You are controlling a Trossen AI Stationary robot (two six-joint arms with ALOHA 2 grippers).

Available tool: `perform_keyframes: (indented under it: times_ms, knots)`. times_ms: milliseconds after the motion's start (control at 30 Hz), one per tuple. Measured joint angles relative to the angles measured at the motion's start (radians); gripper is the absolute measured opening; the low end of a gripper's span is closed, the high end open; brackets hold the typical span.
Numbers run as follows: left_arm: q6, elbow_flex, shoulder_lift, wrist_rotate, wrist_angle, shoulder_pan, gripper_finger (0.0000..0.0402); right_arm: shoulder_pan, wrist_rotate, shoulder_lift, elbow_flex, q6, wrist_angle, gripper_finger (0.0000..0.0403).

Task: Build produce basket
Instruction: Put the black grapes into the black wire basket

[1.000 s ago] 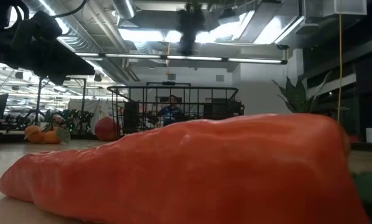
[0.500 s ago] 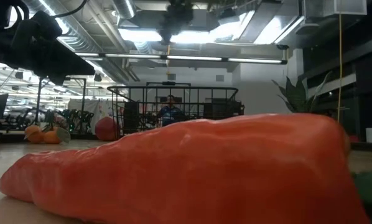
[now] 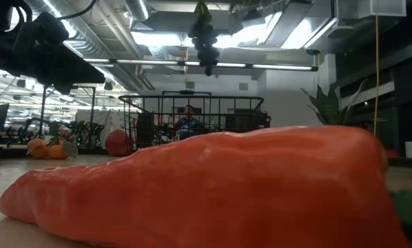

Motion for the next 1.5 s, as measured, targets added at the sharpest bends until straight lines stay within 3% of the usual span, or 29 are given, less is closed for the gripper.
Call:
perform_keyframes:
  times_ms: [1500]
  knots:
    - [0.0,0.0,0.0,0.0,0.0,0.0,0.0064,0.0,-0.002,-0.028,0.0,0.0,0.016,0.0]
